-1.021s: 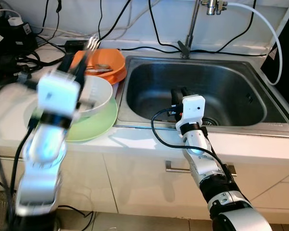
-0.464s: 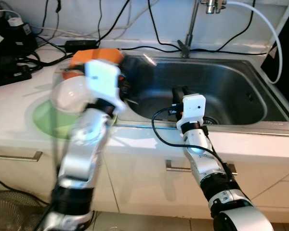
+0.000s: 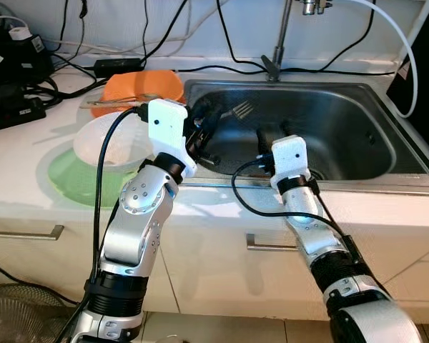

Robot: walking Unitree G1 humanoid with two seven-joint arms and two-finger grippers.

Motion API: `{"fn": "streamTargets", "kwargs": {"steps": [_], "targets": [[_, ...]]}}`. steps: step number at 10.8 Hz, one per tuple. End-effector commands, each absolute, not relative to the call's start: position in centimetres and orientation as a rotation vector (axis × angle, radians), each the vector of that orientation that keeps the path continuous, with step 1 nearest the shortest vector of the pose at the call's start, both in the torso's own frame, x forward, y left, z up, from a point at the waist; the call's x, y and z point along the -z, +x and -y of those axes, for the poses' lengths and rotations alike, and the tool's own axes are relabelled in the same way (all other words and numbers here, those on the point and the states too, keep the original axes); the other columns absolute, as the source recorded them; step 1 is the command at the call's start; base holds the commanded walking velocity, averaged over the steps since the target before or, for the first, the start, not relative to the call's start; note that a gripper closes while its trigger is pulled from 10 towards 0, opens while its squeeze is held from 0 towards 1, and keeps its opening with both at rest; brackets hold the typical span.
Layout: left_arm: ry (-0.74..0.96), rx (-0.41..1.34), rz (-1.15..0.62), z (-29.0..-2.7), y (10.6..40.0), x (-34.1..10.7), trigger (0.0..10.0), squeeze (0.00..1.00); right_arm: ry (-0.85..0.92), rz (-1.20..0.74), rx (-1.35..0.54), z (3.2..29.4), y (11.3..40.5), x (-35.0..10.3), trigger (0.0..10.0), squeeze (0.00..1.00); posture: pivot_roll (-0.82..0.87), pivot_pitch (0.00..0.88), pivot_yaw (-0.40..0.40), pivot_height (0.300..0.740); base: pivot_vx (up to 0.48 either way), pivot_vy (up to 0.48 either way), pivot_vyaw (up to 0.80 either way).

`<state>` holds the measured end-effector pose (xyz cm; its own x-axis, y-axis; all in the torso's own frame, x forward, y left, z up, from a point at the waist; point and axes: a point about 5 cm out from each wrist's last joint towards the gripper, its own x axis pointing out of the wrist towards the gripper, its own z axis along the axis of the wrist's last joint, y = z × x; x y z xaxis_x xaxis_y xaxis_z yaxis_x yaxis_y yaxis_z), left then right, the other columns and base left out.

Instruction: Kitchen organization

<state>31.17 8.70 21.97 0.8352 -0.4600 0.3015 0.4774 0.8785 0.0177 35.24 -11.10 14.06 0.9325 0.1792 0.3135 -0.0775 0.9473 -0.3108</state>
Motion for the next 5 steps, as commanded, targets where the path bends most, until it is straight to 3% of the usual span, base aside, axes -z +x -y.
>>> {"fn": "streamTargets", "kwargs": {"steps": [1, 2, 3, 4, 5], "targets": [[-0.069, 0.508, 0.304, -8.65, 31.33, -22.23, 10.0, 0.0, -0.337, 0.323, -0.13, 11.42, 35.41, -13.74, 10.0, 1.0, 0.13, 0.0, 0.056, 0.74, 0.0, 0.0, 0.0], [-0.085, 0.494, 0.302, -8.93, 31.41, -22.15, 10.0, 0.0, -0.399, 0.334, -0.141, 11.61, 35.55, -13.96, 10.0, 1.0, 0.13, 0.0, 0.059, 0.74, 0.0, 0.0, 0.0], [-0.108, 0.479, 0.294, -9.24, 31.39, -21.98, 10.0, 0.0, -0.434, 0.349, -0.163, 11.45, 35.55, -14.17, 10.0, 0.92, 0.12, 0.0, 0.061, 0.74, 0.0, 0.0, 0.0], [-0.119, 0.476, 0.283, -9.38, 31.33, -21.74, 10.0, 0.0, -0.451, 0.36, -0.202, 10.96, 35.39, -14.18, 10.0, 0.0, 0.12, 0.0, 0.06, 0.74, 0.0, 0.0, 0.0], [-0.115, 0.48, 0.277, -9.41, 31.23, -21.51, 10.0, 0.0, -0.448, 0.371, -0.217, 10.72, 35.31, -14.27, 10.0, 0.0, 0.12, 0.0, 0.058, 0.74, 0.0, 0.0, 0.0]]}}
